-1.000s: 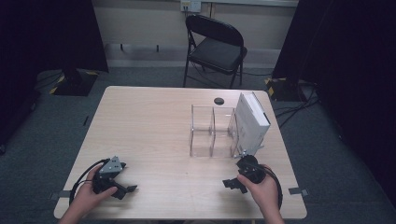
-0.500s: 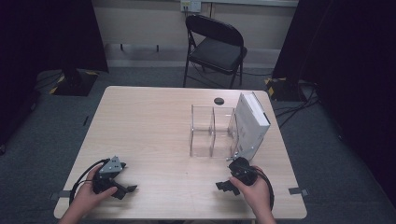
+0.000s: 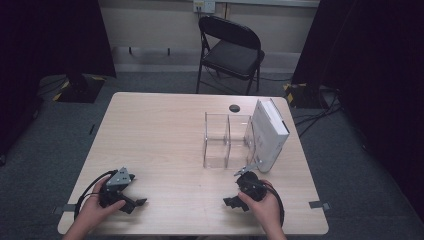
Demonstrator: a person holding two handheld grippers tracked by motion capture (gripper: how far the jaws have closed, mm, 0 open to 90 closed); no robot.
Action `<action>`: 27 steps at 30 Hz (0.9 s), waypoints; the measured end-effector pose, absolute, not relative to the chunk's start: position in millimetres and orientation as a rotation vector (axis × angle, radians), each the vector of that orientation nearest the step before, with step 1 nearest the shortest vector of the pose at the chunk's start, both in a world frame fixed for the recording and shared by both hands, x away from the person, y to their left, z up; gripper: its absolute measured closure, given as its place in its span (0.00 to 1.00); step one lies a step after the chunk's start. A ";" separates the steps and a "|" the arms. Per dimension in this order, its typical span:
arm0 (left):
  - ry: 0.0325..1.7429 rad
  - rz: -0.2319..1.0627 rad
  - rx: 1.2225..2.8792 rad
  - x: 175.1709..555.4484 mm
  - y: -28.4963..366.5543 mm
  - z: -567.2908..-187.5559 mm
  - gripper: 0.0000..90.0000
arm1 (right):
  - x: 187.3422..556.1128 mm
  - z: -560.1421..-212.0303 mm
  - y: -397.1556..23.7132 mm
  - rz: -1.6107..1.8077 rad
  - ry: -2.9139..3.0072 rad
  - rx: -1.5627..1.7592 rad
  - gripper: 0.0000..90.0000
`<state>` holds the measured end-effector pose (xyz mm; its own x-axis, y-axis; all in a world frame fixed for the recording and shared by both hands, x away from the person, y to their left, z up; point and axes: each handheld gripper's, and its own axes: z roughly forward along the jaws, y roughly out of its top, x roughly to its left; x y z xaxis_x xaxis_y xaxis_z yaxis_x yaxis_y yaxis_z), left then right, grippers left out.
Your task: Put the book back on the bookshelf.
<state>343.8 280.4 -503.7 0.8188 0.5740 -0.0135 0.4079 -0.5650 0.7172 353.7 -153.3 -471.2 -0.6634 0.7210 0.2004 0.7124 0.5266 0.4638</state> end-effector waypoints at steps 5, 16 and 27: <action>0.716 0.285 2.248 343.8 280.4 -503.7 0.00 | 354.3 -472.5 -147.6 0.815 2.729 1.225 0.18; 0.716 0.285 2.248 343.8 280.4 -503.7 0.00 | 349.4 -480.3 -133.8 0.752 2.676 1.006 0.14; 0.716 0.285 2.248 343.8 280.4 -503.7 0.00 | 348.7 -485.1 -127.6 0.812 2.612 1.013 0.12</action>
